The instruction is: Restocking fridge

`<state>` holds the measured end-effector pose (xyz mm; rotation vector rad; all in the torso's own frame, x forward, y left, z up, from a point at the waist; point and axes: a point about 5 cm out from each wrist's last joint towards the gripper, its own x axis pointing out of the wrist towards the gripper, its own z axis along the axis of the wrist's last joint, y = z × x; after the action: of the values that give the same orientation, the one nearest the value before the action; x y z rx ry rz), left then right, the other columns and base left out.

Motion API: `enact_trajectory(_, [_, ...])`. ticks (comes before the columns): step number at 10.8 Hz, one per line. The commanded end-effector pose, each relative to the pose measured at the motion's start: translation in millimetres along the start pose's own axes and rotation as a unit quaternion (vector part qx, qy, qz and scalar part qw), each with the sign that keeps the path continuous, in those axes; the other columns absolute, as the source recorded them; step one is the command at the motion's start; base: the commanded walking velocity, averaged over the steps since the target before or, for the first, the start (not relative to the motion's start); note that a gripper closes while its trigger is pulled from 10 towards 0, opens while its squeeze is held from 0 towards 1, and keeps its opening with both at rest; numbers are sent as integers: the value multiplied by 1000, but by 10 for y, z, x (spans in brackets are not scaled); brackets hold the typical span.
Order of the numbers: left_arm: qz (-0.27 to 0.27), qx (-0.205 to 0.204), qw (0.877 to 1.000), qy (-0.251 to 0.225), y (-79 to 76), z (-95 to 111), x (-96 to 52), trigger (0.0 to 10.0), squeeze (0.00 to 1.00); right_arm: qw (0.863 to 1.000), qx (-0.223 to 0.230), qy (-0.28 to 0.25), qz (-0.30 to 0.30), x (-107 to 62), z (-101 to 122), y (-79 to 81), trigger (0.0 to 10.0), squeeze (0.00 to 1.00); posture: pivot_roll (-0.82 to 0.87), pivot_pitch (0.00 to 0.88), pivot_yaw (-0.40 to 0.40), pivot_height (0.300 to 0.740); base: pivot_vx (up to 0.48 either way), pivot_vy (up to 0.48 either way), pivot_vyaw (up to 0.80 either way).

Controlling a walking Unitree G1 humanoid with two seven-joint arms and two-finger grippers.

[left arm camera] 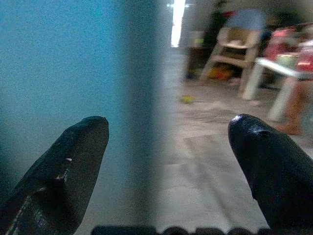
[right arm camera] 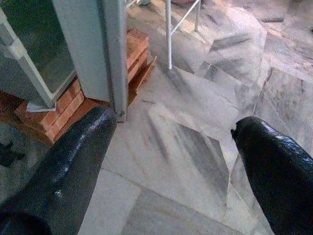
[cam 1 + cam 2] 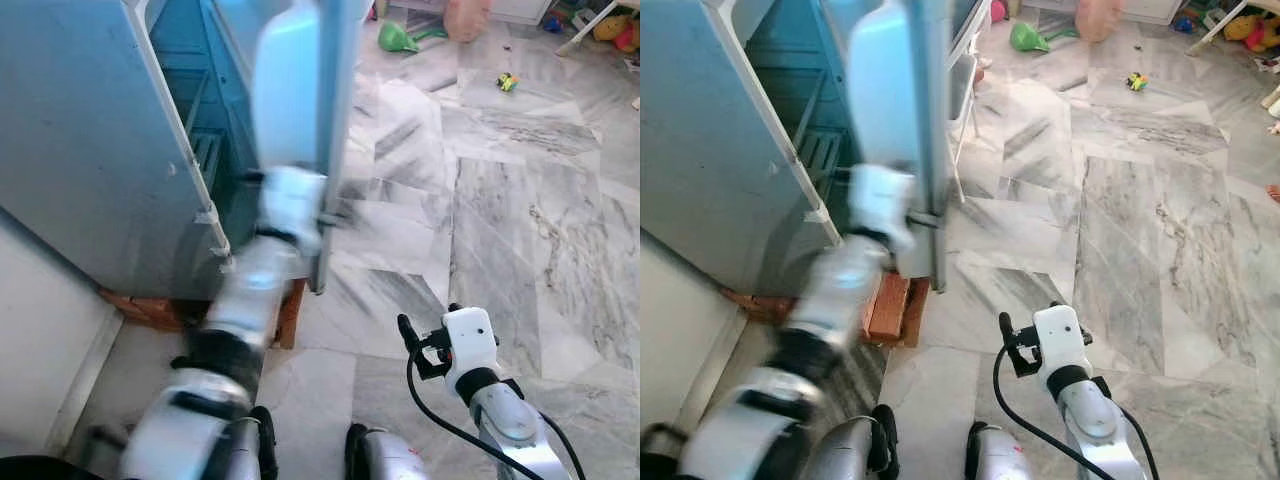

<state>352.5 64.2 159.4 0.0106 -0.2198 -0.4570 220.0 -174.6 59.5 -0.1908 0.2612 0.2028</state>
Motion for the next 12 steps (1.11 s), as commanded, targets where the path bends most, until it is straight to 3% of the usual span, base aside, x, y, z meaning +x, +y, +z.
enact_trajectory(1, [35, 1, 999, 12, 172, -49, -93, 10000, 0, 1000, 2, -1, -3, -8, -34, -3, 10000, 0, -52, 170, -9, 740, 0, -442, 0])
enact_trajectory(2, [48, 9, 999, 25, 257, -104, -173, 10000, 0, 1000, 4, -7, 2, 25, -11, 30, 10000, 0, -45, 166, -10, 740, 0, -420, -800])
enact_trajectory(3, [44, 10, 999, 26, 230, -120, -194, 10000, 0, 1000, 4, -13, 3, 43, 13, 39, 10000, 0, -41, 162, -11, 740, 266, -398, -619])
enact_trajectory(6, [39, 13, 999, 24, 176, -80, -115, 10000, 0, 1000, 3, -24, -2, 64, 100, 65, 10000, 0, -50, 159, -2, 740, 295, -375, 0])
enact_trajectory(7, [94, 43, 993, 57, 294, -138, -66, 10000, 0, 1000, 3, -27, -3, 54, 121, 73, 10000, 0, -54, 157, 4, 740, 304, 371, 0])
enact_trajectory(9, [116, 41, 991, 46, 384, -83, -44, 10000, 0, 1000, 4, -28, -8, 43, 125, 86, 10000, 0, -56, 158, 10, 740, 0, 229, 0])
enact_trajectory(12, [144, 36, 987, 58, 351, -247, -269, 10000, 0, 1000, 7, -27, -8, 28, 137, 89, 10000, 0, -47, 163, 10, 740, 0, 0, 0])
